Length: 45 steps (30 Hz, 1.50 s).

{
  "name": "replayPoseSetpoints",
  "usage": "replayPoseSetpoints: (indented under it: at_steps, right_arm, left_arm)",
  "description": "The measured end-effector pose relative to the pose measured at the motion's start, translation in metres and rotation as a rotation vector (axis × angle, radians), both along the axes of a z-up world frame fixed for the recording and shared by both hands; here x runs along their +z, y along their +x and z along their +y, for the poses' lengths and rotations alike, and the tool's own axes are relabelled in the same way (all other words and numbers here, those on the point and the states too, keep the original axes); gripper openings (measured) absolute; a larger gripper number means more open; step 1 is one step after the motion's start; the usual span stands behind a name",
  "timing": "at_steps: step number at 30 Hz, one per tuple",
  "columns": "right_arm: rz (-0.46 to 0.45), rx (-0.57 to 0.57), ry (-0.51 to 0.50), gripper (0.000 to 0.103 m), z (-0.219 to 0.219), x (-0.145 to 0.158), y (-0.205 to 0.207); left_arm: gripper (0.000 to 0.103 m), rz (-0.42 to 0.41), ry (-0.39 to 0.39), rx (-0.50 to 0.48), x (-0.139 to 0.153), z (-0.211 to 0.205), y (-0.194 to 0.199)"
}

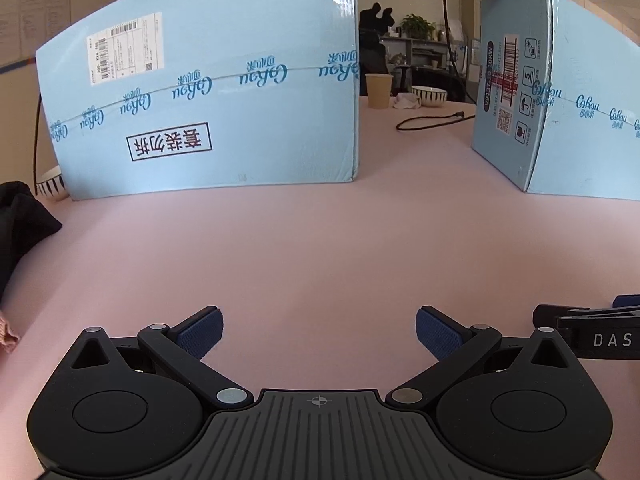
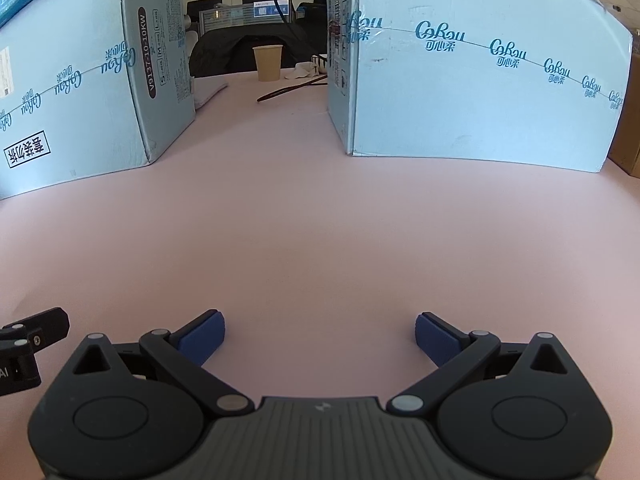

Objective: Fold clothes

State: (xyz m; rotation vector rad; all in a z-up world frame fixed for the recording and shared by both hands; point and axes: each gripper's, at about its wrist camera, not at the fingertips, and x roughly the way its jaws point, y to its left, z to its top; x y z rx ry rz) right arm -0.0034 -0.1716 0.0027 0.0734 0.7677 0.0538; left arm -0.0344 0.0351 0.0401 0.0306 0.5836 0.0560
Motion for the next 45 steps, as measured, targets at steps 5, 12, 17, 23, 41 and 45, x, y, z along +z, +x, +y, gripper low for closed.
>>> replayPoseSetpoints:
  at_steps: [5, 12, 17, 23, 41, 45]
  right_arm:
    - [-0.025, 0.167, 0.057, 0.103, 0.048, 0.031, -0.003]
    - [-0.152, 0.357, 0.235, 0.103, 0.125, 0.069, -0.023]
    - [-0.16, 0.568, 0.371, 0.103, 0.188, 0.084, -0.04]
    - [-0.184, 0.765, 0.423, 0.103, 0.25, 0.088, -0.07]
    - [0.193, 0.776, 0.664, 0.089, 0.351, 0.032, -0.052]
    - [0.236, 0.746, 0.706, 0.082, 0.356, 0.023, -0.045]
  left_arm:
    - [0.103, -0.03, -0.04, 0.081, 0.023, 0.055, -0.032]
    - [0.103, -0.091, -0.071, 0.315, 0.048, 0.149, -0.097]
    - [0.103, -0.091, -0.085, 0.461, 0.047, 0.219, -0.146]
    - [0.103, -0.076, -0.217, 0.574, 0.032, 0.281, -0.18]
    - [0.103, -0.045, -0.3, 0.378, 0.012, 0.331, -0.158]
    - [0.103, -0.024, -0.43, 0.346, 0.002, 0.342, -0.155]
